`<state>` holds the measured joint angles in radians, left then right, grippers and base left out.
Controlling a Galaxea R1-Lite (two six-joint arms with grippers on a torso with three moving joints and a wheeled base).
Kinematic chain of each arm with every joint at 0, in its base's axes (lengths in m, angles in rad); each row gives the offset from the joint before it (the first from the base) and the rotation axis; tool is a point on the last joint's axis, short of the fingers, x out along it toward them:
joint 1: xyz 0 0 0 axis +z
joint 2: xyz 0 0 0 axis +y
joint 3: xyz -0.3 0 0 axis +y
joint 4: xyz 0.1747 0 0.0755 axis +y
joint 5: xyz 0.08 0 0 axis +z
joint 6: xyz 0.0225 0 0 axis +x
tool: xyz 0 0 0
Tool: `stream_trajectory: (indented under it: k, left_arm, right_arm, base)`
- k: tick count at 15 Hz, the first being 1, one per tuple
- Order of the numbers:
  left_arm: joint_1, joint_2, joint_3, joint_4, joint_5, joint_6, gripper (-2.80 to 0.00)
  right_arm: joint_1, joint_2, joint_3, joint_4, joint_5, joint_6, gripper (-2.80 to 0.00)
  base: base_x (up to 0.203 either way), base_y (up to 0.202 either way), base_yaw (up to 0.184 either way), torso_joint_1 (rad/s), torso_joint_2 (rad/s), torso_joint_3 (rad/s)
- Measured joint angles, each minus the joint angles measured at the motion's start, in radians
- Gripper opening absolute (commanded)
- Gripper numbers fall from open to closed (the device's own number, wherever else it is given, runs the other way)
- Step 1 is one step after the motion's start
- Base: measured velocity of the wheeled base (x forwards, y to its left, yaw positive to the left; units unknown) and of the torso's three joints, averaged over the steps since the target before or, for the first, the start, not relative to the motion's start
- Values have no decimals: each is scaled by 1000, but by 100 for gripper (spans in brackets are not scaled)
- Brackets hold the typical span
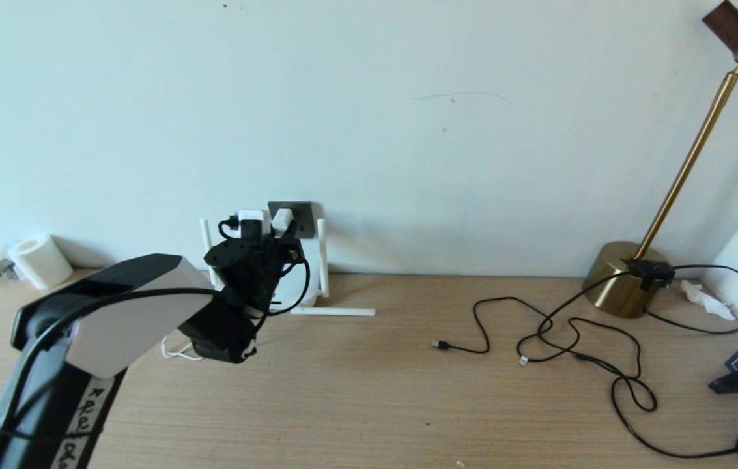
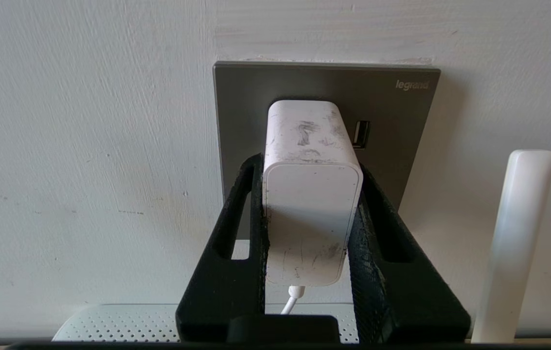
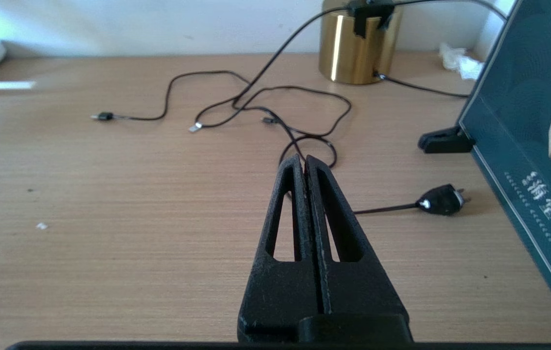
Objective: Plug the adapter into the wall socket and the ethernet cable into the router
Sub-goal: Plug plug into socket
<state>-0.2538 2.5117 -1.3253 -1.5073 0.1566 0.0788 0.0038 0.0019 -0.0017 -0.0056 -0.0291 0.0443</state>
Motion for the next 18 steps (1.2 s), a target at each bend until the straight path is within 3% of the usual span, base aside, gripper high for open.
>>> stream_trajectory:
  k: [18]
  left_arm:
    - [1, -7, 5, 8, 1, 7, -280]
  right_arm:
    - [0, 0, 0, 0, 0, 0, -280]
  base:
    - [0, 0, 0, 0, 0, 0]
